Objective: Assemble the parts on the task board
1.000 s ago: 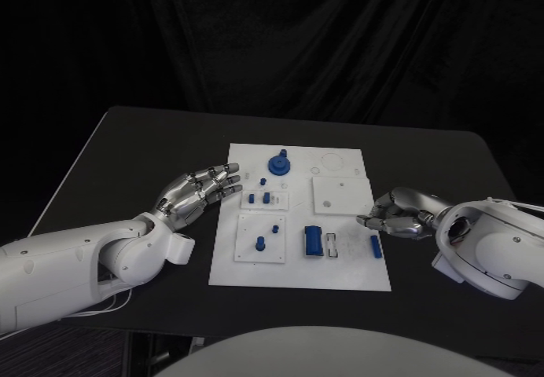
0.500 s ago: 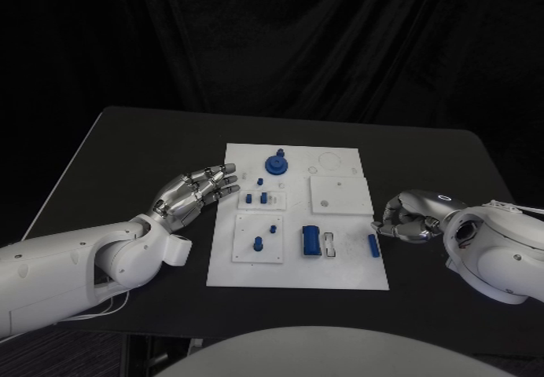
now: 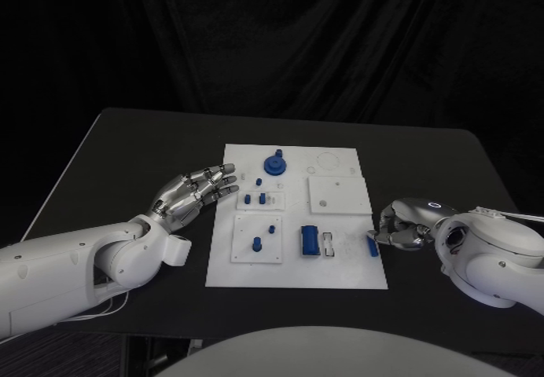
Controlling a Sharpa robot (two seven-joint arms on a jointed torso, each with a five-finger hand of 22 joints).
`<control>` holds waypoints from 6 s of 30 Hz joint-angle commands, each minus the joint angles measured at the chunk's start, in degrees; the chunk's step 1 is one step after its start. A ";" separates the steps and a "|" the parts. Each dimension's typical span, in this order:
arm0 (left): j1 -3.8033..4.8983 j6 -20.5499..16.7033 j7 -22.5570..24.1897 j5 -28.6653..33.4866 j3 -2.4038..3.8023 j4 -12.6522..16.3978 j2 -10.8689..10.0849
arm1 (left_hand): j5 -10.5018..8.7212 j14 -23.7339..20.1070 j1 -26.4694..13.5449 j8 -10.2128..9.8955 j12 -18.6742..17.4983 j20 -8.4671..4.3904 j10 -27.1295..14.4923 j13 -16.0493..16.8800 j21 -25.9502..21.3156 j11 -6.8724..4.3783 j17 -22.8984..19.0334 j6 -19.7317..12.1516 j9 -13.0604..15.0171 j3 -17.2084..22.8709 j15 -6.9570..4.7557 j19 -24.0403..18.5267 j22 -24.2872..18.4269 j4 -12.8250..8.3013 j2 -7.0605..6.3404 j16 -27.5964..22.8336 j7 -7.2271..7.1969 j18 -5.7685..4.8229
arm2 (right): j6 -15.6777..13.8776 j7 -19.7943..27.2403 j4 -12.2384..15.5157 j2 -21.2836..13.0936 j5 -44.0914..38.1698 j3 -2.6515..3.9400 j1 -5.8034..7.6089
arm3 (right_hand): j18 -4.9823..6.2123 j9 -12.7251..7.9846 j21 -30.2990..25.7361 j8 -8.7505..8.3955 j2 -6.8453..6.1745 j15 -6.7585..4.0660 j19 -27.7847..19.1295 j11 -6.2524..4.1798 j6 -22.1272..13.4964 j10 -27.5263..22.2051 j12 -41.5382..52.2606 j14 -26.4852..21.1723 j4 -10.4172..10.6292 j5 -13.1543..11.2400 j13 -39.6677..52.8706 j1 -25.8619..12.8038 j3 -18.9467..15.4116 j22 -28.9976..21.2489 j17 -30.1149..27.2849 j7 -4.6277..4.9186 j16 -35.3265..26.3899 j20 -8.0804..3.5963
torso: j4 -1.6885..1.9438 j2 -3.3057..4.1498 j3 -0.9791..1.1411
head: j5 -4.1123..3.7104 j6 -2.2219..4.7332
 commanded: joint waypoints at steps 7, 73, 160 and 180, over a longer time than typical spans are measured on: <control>-0.10 0.78 0.42 0.24 0.04 -0.15 0.30 | 0.19 0.38 -0.39 0.14 0.06 0.03 0.44 0.03 0.19 0.22 0.02 -0.22 -0.01 0.53 0.09 0.16 -0.14 0.04 -0.19 0.19 0.08 -0.44 | 0.68 -0.30 -0.56 1.16 -0.30 -0.01 -0.86 | -0.88 0.02 -0.33 0.30 0.28 -0.42 1.58 -0.54 -0.02 6.07 0.16 5.62 -0.08 -0.26 15.09 1.07 0.27 11.51 12.78 -0.10 -0.15 -0.27 | 0.03 0.03 -0.03 | -0.23 0.01; -0.37 0.93 0.07 0.24 0.04 -0.43 0.86 | 0.21 0.08 -0.69 0.15 0.38 -0.02 0.42 0.06 0.23 1.07 0.02 -0.42 -0.02 2.52 -0.33 0.30 -0.02 0.10 -0.25 0.47 0.57 -0.29 | -15.26 13.27 -0.38 6.12 28.53 0.16 -4.34 | -0.77 0.24 -0.85 1.54 -4.31 -0.53 1.40 -0.64 -0.02 6.07 0.16 5.53 -7.08 2.68 15.09 4.42 24.24 11.39 12.22 -0.13 -0.42 -0.35 | 0.15 0.20 -0.01 | 0.37 0.01; -0.42 1.33 -0.74 0.24 0.04 -1.20 1.10 | 0.08 0.08 -0.88 0.18 0.49 0.01 0.45 0.06 0.19 1.22 0.05 -0.49 -0.02 3.19 -0.29 0.24 -0.13 0.19 -0.32 0.70 0.68 -0.21 | -6.24 10.67 -1.76 6.40 24.82 0.04 -4.41 | -0.97 3.51 0.35 8.02 -0.95 -1.23 1.67 -1.54 0.83 6.07 0.16 5.62 -2.70 -24.76 15.09 0.83 4.79 11.65 12.66 -1.29 -0.05 -0.93 | 0.03 0.03 -0.06 | 0.97 0.01; -0.42 1.56 -0.17 0.24 0.04 -1.43 1.42 | 0.16 0.11 -0.91 0.22 0.63 0.03 0.52 0.08 0.25 1.23 0.06 -0.35 0.00 3.47 -0.22 0.39 0.07 0.18 -0.41 0.79 0.63 -0.19 | -5.59 10.88 -3.54 7.37 24.82 0.05 -4.58 | -0.95 4.78 0.24 9.69 0.90 -2.01 1.64 -2.46 0.75 6.07 0.16 5.62 -5.51 -22.00 15.09 5.89 5.74 11.62 12.66 -2.29 -0.04 -1.66 | -0.04 0.33 -0.17 | 0.88 0.01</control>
